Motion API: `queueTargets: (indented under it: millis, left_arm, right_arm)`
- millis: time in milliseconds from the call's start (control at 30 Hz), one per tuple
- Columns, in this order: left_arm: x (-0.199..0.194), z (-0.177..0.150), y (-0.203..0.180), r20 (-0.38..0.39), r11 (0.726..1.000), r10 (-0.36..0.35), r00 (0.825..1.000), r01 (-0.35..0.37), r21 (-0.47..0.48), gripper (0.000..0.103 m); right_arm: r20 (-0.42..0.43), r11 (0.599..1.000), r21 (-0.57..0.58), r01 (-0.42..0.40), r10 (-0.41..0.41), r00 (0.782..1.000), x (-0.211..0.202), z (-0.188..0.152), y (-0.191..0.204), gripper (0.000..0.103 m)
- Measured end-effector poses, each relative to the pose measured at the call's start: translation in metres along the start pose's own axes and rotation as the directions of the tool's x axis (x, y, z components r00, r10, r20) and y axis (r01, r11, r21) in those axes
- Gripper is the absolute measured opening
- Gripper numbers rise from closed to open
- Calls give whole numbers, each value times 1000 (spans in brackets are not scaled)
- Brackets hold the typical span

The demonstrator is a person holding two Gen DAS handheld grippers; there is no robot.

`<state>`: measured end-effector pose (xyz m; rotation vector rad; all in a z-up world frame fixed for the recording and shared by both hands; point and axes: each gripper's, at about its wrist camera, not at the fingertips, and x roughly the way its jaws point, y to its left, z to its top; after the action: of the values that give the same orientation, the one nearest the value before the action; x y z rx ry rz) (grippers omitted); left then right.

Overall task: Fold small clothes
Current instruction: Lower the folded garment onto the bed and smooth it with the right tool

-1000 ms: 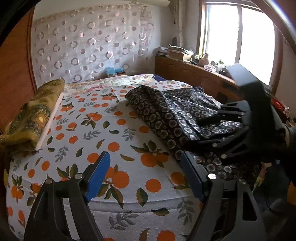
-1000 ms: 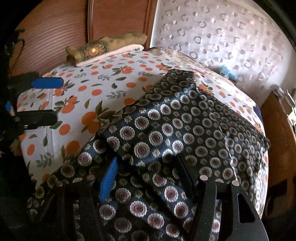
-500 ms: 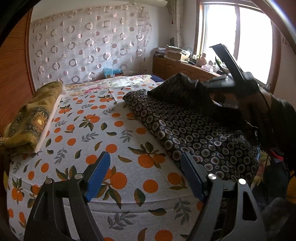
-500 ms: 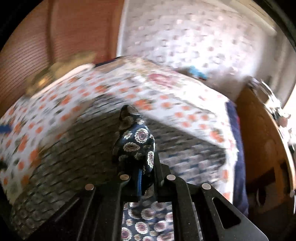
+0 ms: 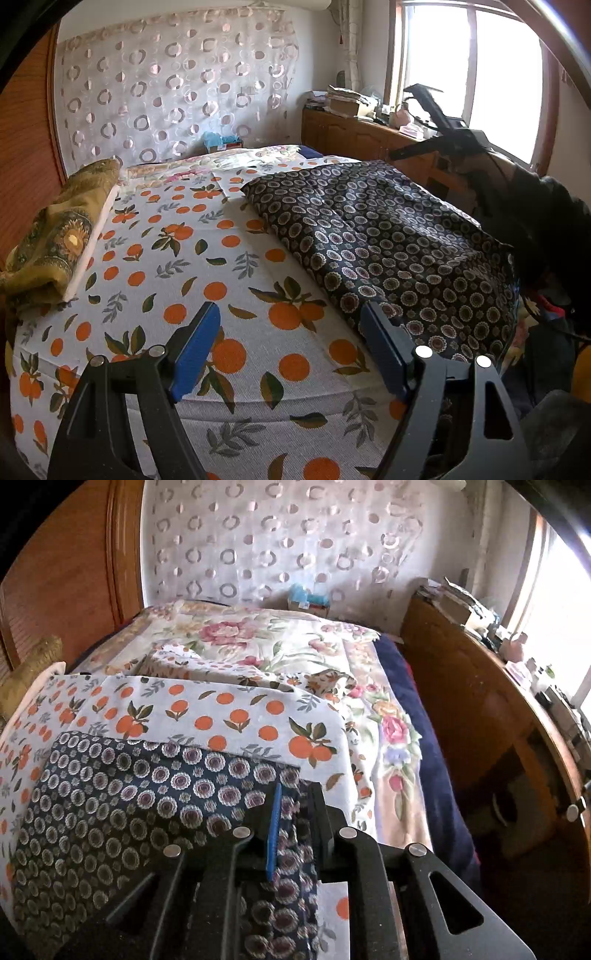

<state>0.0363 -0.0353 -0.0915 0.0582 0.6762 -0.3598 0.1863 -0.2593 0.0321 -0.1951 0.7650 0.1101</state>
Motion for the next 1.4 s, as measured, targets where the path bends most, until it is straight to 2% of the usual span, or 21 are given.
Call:
queueTargets:
  millis: [133, 467, 567, 700, 800, 833, 900, 933, 967, 1133, 1400]
  left_arm:
    - [1, 0, -1, -1, 1000, -2, 1000, 2, -2, 79]
    - [7, 0, -12, -16, 1000, -19, 1000, 20, 20, 79]
    - [11, 0, -17, -29, 999, -27, 999, 27, 30, 79]
    - [15, 2, -26, -43, 998, -37, 998, 39, 46, 79]
    - [17, 1, -32, -52, 997, -46, 998, 49, 63, 79]
    - [18, 1, -34, -55, 997, -48, 997, 52, 65, 79]
    - [19, 1, -37, -62, 996, -53, 997, 57, 72, 79]
    - [20, 1, -38, -65, 995, -53, 996, 58, 75, 79]
    - [20, 0, -39, -68, 995, -53, 996, 59, 79, 79]
    - [21, -1, -43, -79, 994, -61, 995, 68, 85, 79]
    - [25, -5, -49, -103, 992, -68, 992, 78, 100, 79]
  right_arm:
    - [16, 999, 0, -38, 38, 999, -27, -26, -2, 25]
    - [13, 992, -19, -124, 124, 992, -112, -138, -12, 25]
    - [5, 990, -14, -140, 140, 990, -130, -160, -16, 25]
    - [-16, 991, -17, -129, 129, 991, -141, -172, -21, 25]
    - [-10, 986, -24, -167, 167, 986, -150, -177, -25, 25]
    - [-7, 984, -32, -177, 177, 984, -152, -178, -25, 24]
    - [-5, 978, -43, -202, 202, 979, -155, -182, -26, 8]
    - [5, 978, -51, -204, 204, 979, -159, -184, -26, 6]
    - [13, 979, -54, -199, 200, 980, -161, -183, -23, 3]
    - [59, 991, -25, -130, 131, 990, -168, -185, -35, 1]
    - [47, 995, -3, -95, 96, 994, -171, -191, -41, 1]
